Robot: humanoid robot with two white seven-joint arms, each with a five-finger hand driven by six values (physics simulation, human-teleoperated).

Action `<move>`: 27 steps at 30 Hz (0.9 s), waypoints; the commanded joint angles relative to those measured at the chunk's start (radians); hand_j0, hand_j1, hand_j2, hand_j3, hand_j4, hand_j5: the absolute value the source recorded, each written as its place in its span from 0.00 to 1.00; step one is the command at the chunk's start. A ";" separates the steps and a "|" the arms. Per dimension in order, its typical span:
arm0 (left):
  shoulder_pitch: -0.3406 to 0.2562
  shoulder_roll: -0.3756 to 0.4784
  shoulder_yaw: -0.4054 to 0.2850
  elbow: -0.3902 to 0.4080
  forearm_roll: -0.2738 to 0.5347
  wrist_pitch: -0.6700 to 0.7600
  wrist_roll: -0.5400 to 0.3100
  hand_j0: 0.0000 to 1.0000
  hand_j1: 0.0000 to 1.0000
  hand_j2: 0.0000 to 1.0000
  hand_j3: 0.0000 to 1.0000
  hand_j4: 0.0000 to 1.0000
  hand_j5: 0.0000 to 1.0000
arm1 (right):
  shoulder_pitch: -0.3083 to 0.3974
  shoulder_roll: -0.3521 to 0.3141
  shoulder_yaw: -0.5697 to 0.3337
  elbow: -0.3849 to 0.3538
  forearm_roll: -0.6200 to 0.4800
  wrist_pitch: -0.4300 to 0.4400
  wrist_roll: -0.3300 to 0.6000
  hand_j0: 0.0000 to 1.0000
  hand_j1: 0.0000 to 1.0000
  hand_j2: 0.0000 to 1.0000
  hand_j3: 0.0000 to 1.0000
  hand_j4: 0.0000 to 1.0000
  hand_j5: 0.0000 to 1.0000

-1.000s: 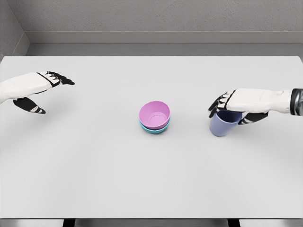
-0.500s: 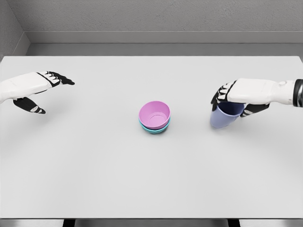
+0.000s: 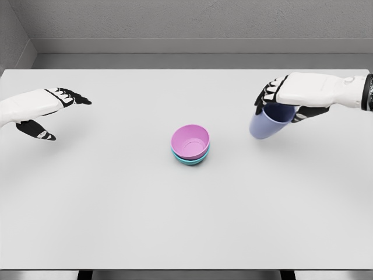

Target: Stacking bowl and cup with both arms

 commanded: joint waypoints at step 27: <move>0.000 0.005 0.001 -0.001 0.006 0.002 0.000 1.00 1.00 1.00 1.00 1.00 1.00 | -0.084 0.137 0.010 -0.046 -0.007 0.003 0.000 0.61 0.61 0.61 0.61 0.61 0.61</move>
